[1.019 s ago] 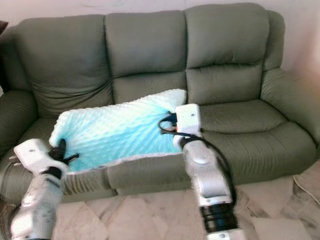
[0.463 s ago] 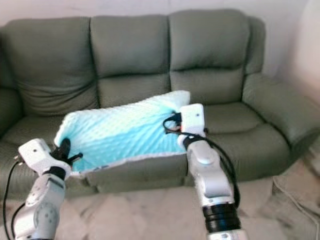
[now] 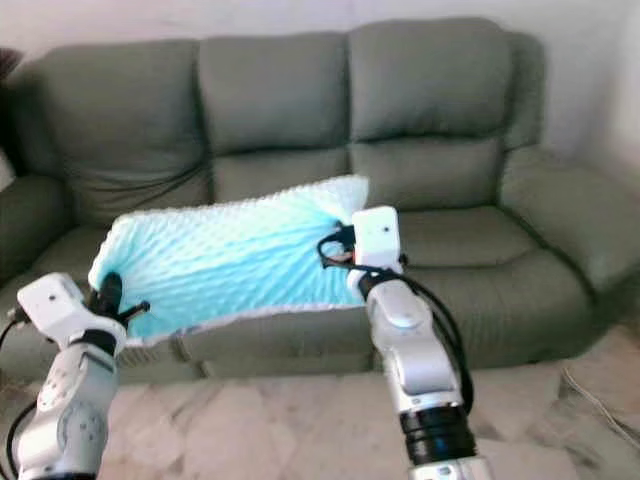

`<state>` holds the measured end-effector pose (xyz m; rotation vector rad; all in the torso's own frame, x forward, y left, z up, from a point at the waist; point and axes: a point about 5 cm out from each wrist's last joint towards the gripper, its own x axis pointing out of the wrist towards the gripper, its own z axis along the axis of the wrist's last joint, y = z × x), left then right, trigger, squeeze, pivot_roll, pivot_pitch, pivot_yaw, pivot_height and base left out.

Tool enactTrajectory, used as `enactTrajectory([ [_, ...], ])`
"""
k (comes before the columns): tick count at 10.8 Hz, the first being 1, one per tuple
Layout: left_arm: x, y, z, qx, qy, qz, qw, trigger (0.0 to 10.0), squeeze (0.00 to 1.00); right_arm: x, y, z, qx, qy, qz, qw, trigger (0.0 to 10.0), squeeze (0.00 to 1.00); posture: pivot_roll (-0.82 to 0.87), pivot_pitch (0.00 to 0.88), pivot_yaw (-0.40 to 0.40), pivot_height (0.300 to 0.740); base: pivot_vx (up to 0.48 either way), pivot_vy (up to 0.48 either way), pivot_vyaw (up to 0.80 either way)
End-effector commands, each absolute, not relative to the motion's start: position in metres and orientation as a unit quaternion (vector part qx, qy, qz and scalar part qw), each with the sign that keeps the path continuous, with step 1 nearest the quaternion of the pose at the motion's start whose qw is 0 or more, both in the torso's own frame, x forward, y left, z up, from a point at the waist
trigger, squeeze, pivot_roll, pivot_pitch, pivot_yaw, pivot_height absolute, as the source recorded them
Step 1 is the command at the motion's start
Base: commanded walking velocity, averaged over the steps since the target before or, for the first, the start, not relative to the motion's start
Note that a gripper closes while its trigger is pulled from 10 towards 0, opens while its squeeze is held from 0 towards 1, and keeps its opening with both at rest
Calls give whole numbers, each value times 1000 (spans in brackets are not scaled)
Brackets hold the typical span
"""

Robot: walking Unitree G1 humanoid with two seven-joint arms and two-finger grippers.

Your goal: Move the pillow to the sofa

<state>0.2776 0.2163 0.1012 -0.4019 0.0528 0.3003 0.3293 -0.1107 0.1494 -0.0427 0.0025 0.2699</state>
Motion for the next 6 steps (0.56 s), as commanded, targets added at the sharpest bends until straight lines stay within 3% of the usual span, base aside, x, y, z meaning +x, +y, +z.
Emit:
enactTrajectory([
  [1,277,228,105,-179,18,162,970,10000,0,331,-110,159,-19,-18,133,991,10000,0,-179,0,50,740,0,0,0],
  [6,273,228,98,-178,27,164,970,10000,0,332,-109,155,-25,-15,134,991,10000,0,-172,0,51,740,0,0,0],
])
